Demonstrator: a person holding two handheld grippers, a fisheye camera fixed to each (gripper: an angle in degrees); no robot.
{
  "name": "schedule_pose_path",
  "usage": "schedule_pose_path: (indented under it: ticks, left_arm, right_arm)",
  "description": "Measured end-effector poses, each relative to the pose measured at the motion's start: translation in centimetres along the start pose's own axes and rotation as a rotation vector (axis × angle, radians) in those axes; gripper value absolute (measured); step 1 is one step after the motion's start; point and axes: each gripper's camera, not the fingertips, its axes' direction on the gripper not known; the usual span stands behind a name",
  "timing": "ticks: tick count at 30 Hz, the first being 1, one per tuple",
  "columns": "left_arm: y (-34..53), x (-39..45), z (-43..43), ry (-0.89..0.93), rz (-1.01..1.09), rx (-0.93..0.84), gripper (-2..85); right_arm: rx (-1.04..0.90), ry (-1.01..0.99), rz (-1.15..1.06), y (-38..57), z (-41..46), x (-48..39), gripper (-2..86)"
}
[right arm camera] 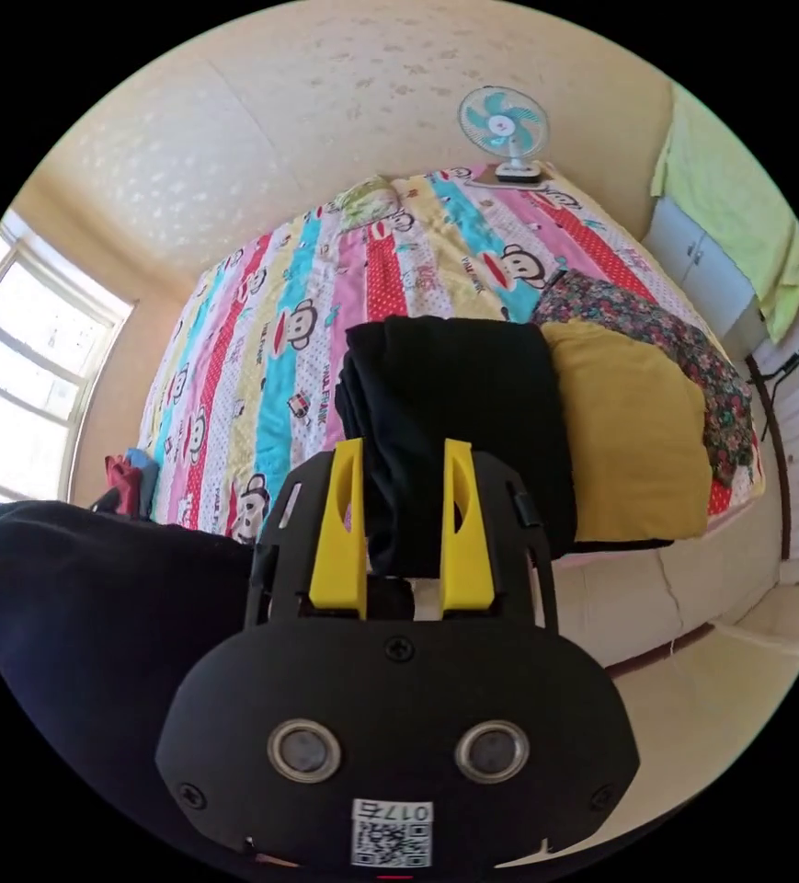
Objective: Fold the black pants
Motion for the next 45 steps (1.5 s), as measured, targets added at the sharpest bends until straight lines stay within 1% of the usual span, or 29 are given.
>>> schedule_pose_path:
  ticks: [1,2,3,4,5,6,8,9,10,11,12,14,15,17,18,20,22,23,25,27,29,30,32,33,36,39,41,42,45]
  left_arm:
    - [0.2,0.0,0.3,0.056,-0.002,0.032,-1.0]
    - [0.3,0.1,0.4,0.075,0.001,0.044,-1.0]
    - [0.5,0.3,0.6,0.093,0.013,0.067,-1.0]
    - [0.7,0.5,0.7,0.09,0.029,0.087,-1.0]
    - [0.9,0.7,0.7,0.085,0.038,0.095,-1.0]
    - [1.1,0.8,0.8,0.077,0.055,0.112,-1.0]
    - [1.4,0.7,0.9,0.091,0.078,0.135,-1.0]
    - [1.6,0.3,1.1,0.13,0.086,0.148,-1.0]
    - [1.6,-0.2,1.3,0.192,0.093,0.157,-1.0]
    - [1.6,-0.5,1.4,0.226,0.097,0.164,-1.0]
    - [1.7,-1.1,1.4,0.301,0.109,0.188,-1.0]
    - [1.8,-2.0,1.3,0.389,0.145,0.22,-1.0]
    - [1.8,-2.6,1.1,0.411,0.167,0.238,-1.0]
    - [1.9,-3.9,0.7,0.414,0.165,0.264,-1.0]
    - [1.9,-4.9,0.3,0.429,0.159,0.282,-1.0]
    - [1.7,-6.1,-0.3,0.486,0.169,0.304,-0.9]
    - [1.0,-6.5,-1.3,0.546,0.234,0.297,-0.6]
    - [0.7,-6.3,-1.5,0.549,0.259,0.286,-0.5]
    - [-0.4,-4.5,-2.7,0.549,0.379,0.238,1.0]
    - [-0.9,-2.3,-3.6,0.562,0.5,0.202,3.1]
    - [-1.0,0.1,-4.4,0.56,0.62,0.162,4.5]
    - [-0.9,1.6,-4.8,0.547,0.694,0.135,4.9]
    - [-0.4,3.8,-5.0,0.518,0.793,0.089,5.4]
    - [-0.1,5.1,-4.9,0.501,0.85,0.05,6.0]
    - [0.5,8.2,-3.6,0.487,0.968,-0.079,7.7]
    - [0.6,10.4,-2.3,0.495,1.023,-0.197,10.6]
    - [0.6,11.0,-2.0,0.546,1.04,-0.245,11.7]
    - [0.6,10.9,-2.2,0.608,1.046,-0.254,12.2]
    - [0.5,9.7,-3.9,0.758,1.071,-0.227,13.3]
  right_arm:
    - [-0.073,0.02,-0.036,-1.1,1.9,0.9,12.7]
    - [-0.171,0.064,-0.054,-2.0,4.5,2.1,12.8]
    - [-0.225,0.081,-0.055,-2.3,5.8,2.8,12.7]
    - [-0.276,0.024,-0.047,-3.0,7.3,4.5,12.6]
    - [-0.318,-0.061,0.013,-3.7,7.9,6.8,12.0]
    - [-0.338,-0.112,0.047,-4.1,8.0,8.0,11.6]
    - [-0.372,-0.295,0.139,-5.4,7.2,13.1,7.4]
    - [-0.364,-0.346,0.161,-5.5,6.9,14.5,6.7]
    - [-0.33,-0.466,0.229,-5.4,6.3,17.5,5.6]
    - [-0.25,-0.611,0.316,-4.7,5.4,20.4,5.0]
    - [-0.188,-0.694,0.365,-4.1,4.9,21.9,4.8]
    - [0.078,-1.039,0.475,-0.9,2.9,26.0,4.0]
    - [0.137,-1.116,0.487,-0.2,2.5,26.6,3.8]
    - [0.361,-1.349,0.478,2.1,0.6,27.5,3.3]
    - [0.41,-1.384,0.464,2.4,0.1,27.5,3.2]
    - [0.568,-1.485,0.382,2.2,-2.2,26.7,3.0]
    - [0.656,-1.535,0.283,0.6,-4.2,25.9,2.9]
    - [0.696,-1.547,0.209,-0.8,-5.8,25.4,2.8]
    - [0.738,-1.537,0.101,-3.0,-8.5,24.5,2.6]
    - [0.715,-1.516,-0.017,-5.4,-11.3,23.1,2.5]
    - [0.675,-1.477,-0.205,-7.8,-15.2,20.3,2.3]
    - [0.669,-1.479,-0.257,-8.3,-16.1,19.5,2.3]
    - [0.656,-1.497,-0.456,-9.7,-19.8,15.4,2.3]
    - [0.658,-1.497,-0.489,-9.9,-20.6,14.5,2.3]
    - [0.728,-1.591,-0.573,-10.5,-23.5,10.5,2.6]
    - [0.784,-1.74,-0.662,-11.2,-25.0,7.1,2.9]
    - [0.827,-1.833,-0.69,-11.7,-25.6,4.6,3.1]
    - [0.831,-1.853,-0.692,-11.9,-25.7,3.9,3.2]
    - [0.779,-1.925,-0.733,-12.4,-25.7,-0.2,3.2]
